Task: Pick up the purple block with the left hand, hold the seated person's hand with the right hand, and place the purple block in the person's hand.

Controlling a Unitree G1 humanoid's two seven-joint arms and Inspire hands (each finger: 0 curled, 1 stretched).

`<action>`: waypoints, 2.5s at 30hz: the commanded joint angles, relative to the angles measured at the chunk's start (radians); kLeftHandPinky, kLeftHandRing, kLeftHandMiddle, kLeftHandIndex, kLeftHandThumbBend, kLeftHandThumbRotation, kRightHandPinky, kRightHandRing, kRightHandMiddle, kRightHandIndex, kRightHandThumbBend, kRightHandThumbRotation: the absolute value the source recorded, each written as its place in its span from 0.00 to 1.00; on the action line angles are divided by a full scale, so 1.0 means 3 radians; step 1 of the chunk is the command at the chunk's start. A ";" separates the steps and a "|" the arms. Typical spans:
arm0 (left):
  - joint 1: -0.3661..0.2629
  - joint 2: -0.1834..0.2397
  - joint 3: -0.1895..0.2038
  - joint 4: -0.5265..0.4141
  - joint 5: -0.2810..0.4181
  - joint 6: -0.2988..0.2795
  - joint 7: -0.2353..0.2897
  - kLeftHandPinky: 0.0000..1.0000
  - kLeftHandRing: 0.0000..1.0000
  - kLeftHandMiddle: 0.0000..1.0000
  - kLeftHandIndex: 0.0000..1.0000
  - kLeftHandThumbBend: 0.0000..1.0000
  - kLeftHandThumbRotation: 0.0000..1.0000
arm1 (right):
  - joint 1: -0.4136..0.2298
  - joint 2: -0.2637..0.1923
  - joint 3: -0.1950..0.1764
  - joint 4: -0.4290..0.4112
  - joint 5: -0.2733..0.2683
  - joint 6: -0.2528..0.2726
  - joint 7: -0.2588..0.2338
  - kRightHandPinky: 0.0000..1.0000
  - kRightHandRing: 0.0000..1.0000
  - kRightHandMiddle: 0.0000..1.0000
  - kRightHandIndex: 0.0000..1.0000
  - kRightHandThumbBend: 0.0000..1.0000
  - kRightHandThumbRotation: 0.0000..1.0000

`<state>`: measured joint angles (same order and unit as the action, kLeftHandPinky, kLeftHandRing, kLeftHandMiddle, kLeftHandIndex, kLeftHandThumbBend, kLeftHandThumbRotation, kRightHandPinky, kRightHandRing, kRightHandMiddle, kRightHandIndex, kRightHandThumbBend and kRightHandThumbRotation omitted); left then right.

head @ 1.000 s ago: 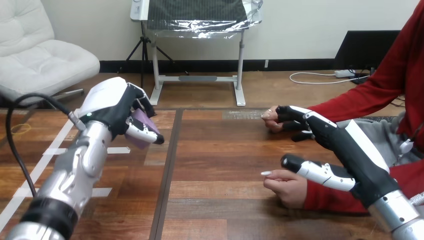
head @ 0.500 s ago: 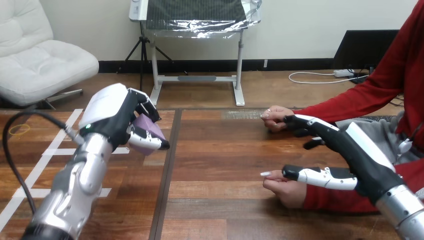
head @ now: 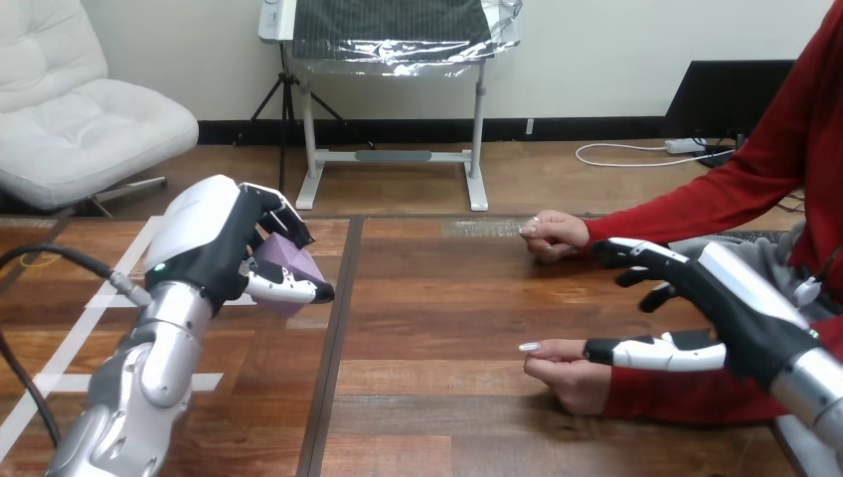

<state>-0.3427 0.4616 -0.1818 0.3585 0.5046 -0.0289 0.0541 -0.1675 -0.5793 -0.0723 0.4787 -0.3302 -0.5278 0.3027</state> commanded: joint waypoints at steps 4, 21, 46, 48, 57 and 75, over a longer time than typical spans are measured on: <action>-0.0107 0.0074 0.0283 -0.0649 -0.0132 0.0021 -0.0047 0.38 0.39 0.45 0.44 0.73 0.00 | -0.0743 -0.0315 0.0143 0.0416 -0.0223 -0.0189 -0.0135 0.66 0.82 0.87 0.89 1.00 0.53; -0.0030 0.0028 0.0342 -0.0833 -0.0150 0.0129 -0.0120 0.36 0.38 0.44 0.43 0.73 0.00 | -0.1148 -0.0509 0.0441 0.0963 -0.0619 -0.0256 -0.0191 0.73 0.84 0.87 0.88 1.00 0.49; -0.0045 0.0012 0.0380 -0.0821 -0.0136 0.0121 -0.0150 0.36 0.38 0.43 0.43 0.74 0.00 | -0.1518 -0.0609 0.0905 0.1515 -0.0921 -0.0294 -0.0151 0.84 0.84 0.85 0.86 1.00 0.42; -0.0047 0.0013 0.0380 -0.0818 -0.0132 0.0125 -0.0149 0.36 0.38 0.43 0.43 0.74 0.00 | -0.1533 -0.0607 0.0927 0.1550 -0.0918 -0.0285 -0.0146 0.84 0.83 0.85 0.86 1.00 0.41; -0.0061 -0.0002 0.0394 -0.0831 -0.0164 0.0161 -0.0174 0.36 0.38 0.44 0.43 0.75 0.00 | -0.1605 -0.0590 0.1055 0.1695 -0.0959 -0.0207 -0.0106 0.83 0.83 0.84 0.85 1.00 0.39; -0.0088 -0.0003 0.0390 -0.0813 -0.0199 0.0135 -0.0172 0.36 0.38 0.43 0.43 0.75 0.00 | -0.1594 -0.0469 0.1224 0.1706 -0.0928 0.0206 0.0034 0.66 0.82 0.84 0.83 1.00 0.24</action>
<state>-0.3127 0.4578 -0.0955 0.1524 0.4579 0.0231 -0.0065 -0.5724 -0.7413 0.2823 0.9993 -0.6155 -0.4873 0.3102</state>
